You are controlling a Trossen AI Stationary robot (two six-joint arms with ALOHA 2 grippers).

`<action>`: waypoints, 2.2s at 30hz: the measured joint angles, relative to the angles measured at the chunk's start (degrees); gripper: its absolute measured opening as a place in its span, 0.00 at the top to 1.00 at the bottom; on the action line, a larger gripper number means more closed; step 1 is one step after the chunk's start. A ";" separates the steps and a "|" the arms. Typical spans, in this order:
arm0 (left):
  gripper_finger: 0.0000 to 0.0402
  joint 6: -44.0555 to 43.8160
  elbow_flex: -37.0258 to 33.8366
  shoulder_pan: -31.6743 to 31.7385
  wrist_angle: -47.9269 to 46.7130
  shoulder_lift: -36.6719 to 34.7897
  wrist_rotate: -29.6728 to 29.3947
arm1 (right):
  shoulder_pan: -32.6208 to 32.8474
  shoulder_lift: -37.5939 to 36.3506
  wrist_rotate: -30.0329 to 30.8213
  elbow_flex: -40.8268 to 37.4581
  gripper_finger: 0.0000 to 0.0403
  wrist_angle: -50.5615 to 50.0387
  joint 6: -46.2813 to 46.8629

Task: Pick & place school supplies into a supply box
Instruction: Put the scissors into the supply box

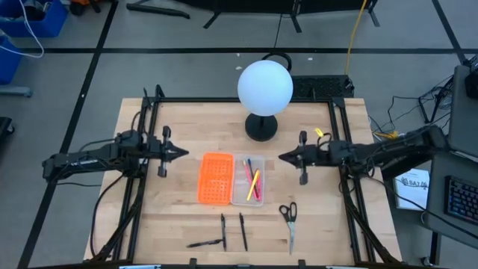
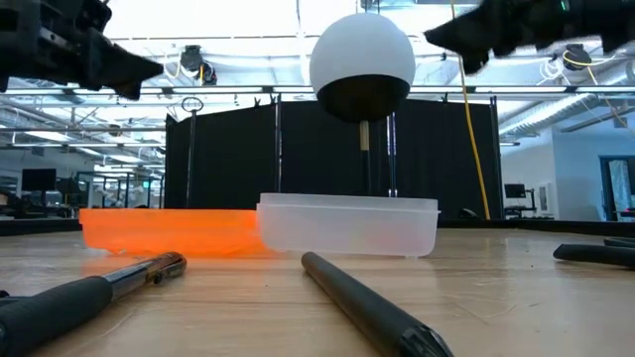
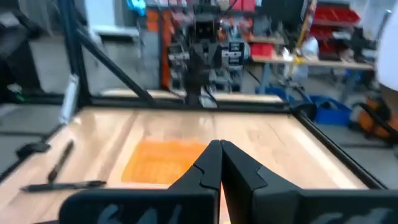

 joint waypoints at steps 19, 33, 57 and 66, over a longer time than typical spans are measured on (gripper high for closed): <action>0.95 -6.38 0.00 0.00 -2.51 0.00 -0.02 | 21.96 29.32 17.94 45.15 1.00 -59.29 36.70; 0.95 -3.56 0.09 0.00 3.72 0.00 -0.52 | 20.20 33.19 9.23 35.13 1.00 -68.60 90.57; 0.95 -0.60 0.09 0.00 4.35 0.00 -7.91 | 21.62 34.51 -5.75 28.21 0.77 -58.79 113.25; 0.95 -0.89 0.09 -0.01 3.20 0.00 -7.85 | 21.93 41.92 -9.79 28.23 0.77 -53.88 112.49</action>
